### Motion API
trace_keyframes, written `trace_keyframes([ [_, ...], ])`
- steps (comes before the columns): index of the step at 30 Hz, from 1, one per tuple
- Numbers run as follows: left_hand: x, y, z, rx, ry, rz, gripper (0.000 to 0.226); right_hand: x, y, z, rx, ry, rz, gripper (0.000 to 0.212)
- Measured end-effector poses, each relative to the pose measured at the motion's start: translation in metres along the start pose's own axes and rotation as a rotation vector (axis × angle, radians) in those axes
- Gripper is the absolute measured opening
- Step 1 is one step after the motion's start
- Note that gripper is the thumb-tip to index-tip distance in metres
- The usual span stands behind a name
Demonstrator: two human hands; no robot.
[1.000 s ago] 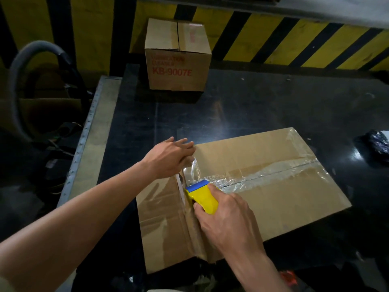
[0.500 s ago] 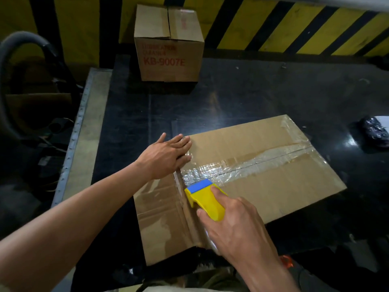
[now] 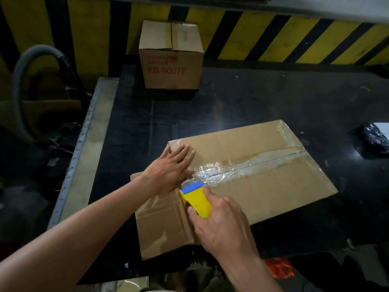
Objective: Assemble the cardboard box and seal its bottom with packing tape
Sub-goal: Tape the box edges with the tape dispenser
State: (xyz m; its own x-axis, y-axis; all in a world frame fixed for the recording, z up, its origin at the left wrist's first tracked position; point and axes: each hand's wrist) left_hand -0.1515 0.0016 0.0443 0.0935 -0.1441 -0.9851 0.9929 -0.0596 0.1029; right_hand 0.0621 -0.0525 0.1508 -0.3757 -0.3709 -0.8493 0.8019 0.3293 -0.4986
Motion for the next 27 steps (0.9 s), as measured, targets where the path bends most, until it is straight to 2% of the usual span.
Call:
trace_keyframes([
  [3,0.011,0.000,0.004,-0.093,0.004,0.082,0.072,0.000,0.004,-0.004,-0.025,-0.007,-0.017,0.065],
  [10,0.013,0.006,0.003,-0.123,0.027,0.142,0.073,-0.001,0.021,-0.003,-0.088,-0.005,-0.099,0.072],
  [17,0.015,0.001,0.001,-0.088,0.010,0.145,0.082,0.005,0.023,0.022,-0.062,0.056,-0.105,0.068],
  [22,0.020,-0.002,0.001,-0.076,0.016,0.148,0.073,0.011,0.024,0.052,-0.020,0.085,-0.098,0.065],
  [27,0.019,-0.001,0.003,-0.035,0.045,0.078,0.070,0.014,0.023,0.045,-0.006,0.108,-0.059,0.065],
])
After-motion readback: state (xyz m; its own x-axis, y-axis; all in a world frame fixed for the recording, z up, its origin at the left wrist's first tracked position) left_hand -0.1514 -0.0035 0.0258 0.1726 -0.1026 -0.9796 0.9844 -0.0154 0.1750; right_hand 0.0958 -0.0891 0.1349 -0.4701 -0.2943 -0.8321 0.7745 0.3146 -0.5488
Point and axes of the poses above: each hand's wrist, its own z-axis away from the middle knuckle, its own x-axis out of the palm, y = z × x, and after that the axes turned 6 degrees about -x, right-handed
